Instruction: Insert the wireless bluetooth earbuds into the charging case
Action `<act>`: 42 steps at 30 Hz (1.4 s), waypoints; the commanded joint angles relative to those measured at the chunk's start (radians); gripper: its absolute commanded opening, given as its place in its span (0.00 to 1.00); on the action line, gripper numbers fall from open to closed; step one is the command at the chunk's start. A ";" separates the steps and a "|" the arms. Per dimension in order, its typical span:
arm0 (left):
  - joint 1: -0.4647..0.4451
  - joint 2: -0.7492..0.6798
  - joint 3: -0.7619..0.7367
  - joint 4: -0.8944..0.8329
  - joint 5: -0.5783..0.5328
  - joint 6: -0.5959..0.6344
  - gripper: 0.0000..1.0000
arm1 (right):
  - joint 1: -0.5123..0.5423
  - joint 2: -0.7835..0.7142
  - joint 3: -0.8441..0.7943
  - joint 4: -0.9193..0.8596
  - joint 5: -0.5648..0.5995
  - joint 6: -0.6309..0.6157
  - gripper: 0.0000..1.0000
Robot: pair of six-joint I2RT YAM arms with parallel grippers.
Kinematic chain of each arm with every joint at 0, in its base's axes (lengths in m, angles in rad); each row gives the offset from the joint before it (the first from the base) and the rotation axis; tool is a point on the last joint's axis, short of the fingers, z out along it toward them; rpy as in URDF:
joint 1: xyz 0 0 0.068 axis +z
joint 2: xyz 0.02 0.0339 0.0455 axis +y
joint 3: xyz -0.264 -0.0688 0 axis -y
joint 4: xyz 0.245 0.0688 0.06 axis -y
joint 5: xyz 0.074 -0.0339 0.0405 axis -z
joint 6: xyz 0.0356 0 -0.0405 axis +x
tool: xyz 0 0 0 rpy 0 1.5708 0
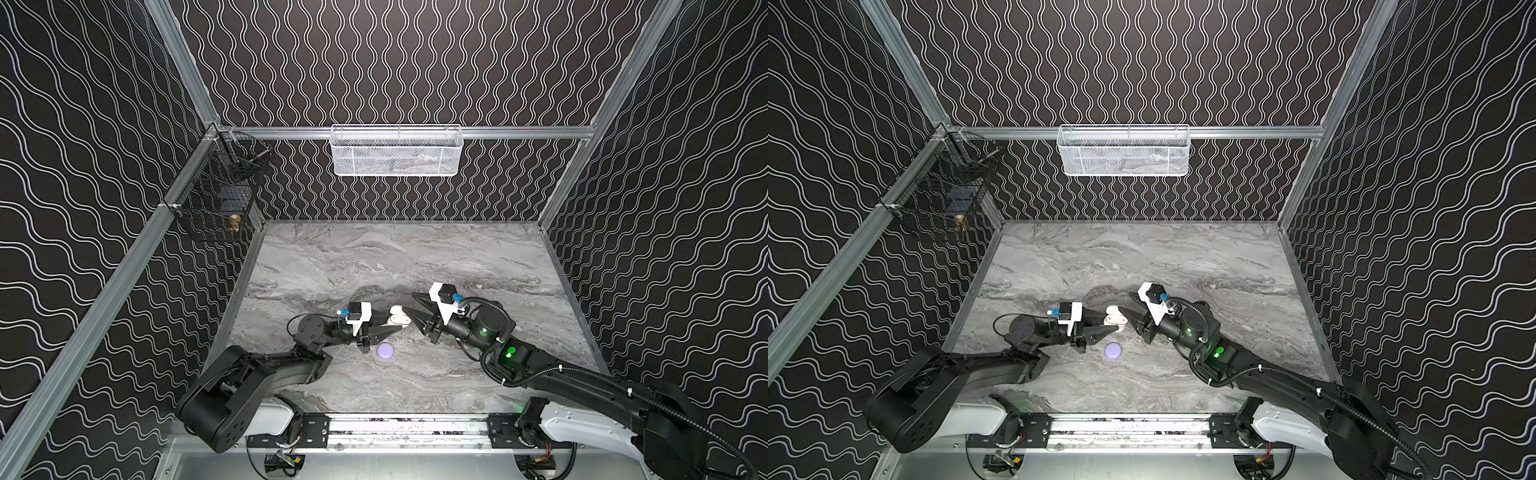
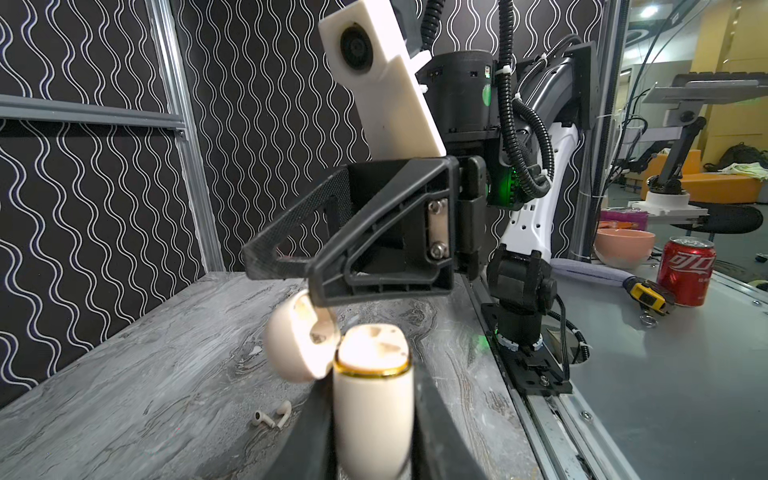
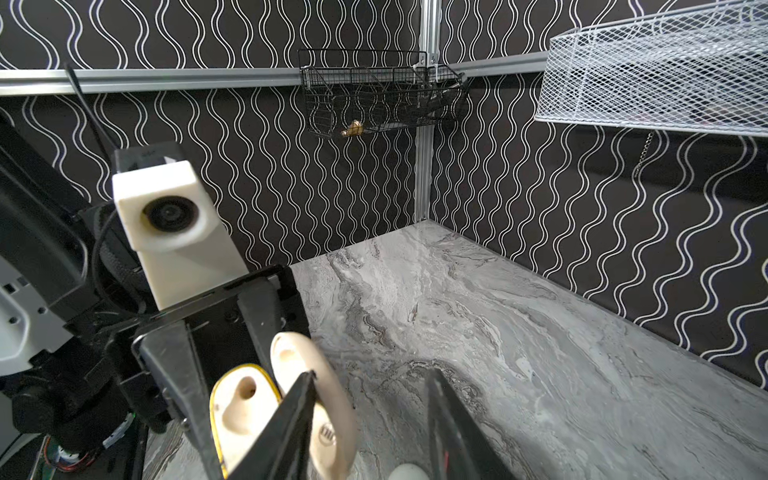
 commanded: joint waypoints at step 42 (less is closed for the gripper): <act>-0.002 0.078 0.060 0.045 0.055 -0.092 0.00 | 0.085 -0.076 0.089 -0.343 0.164 0.193 0.57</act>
